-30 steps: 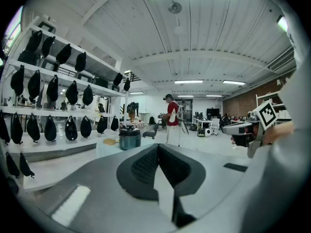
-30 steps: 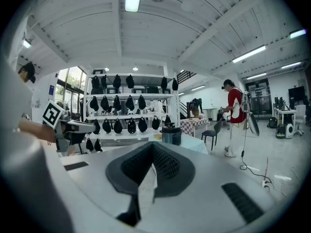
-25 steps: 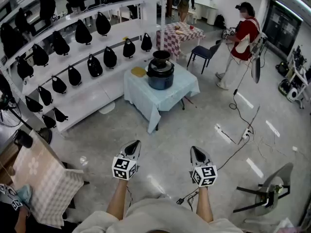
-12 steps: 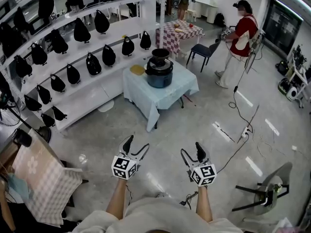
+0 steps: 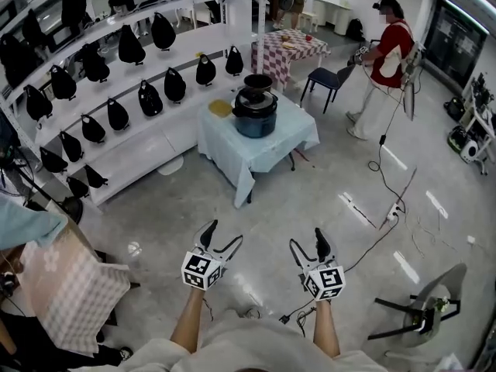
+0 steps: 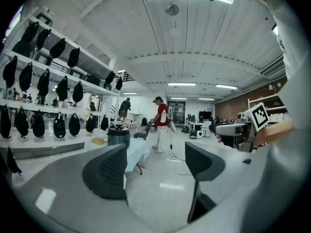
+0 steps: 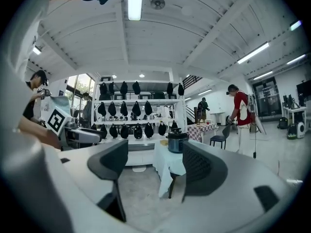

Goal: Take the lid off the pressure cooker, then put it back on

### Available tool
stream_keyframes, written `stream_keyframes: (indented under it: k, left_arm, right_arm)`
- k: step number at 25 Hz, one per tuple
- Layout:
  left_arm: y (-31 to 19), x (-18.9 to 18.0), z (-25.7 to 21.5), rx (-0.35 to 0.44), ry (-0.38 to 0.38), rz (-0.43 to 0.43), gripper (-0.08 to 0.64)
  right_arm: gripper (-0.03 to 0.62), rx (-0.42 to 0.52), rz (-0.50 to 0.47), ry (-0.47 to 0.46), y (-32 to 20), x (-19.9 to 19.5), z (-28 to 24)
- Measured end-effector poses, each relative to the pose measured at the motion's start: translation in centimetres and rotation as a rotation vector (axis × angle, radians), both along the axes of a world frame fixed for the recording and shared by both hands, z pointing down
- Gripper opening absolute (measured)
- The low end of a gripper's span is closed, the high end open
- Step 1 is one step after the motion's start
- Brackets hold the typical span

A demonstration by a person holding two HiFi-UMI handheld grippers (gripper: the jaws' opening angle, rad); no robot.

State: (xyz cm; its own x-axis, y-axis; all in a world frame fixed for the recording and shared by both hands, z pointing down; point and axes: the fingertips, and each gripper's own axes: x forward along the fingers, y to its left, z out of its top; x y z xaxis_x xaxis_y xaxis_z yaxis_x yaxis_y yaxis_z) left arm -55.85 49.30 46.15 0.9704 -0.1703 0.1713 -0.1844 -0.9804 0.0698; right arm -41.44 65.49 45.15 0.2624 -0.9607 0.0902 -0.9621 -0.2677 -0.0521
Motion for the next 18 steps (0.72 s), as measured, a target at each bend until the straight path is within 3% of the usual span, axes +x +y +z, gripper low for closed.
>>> stream_keyframes:
  k: [9,18]
  left_arm:
    - [-2.3,2.4,1.5,-0.018,-0.023,-0.026,0.357]
    - [-8.5,10.4,3.2,-0.034,-0.02,0.013,0.357]
  right_arm:
    - [0.325,-0.023,-0.032,-0.028,-2.7,2.8,1.5]
    - [0.325,-0.045,-0.013,-0.014,-8.9,9.5,2.4]
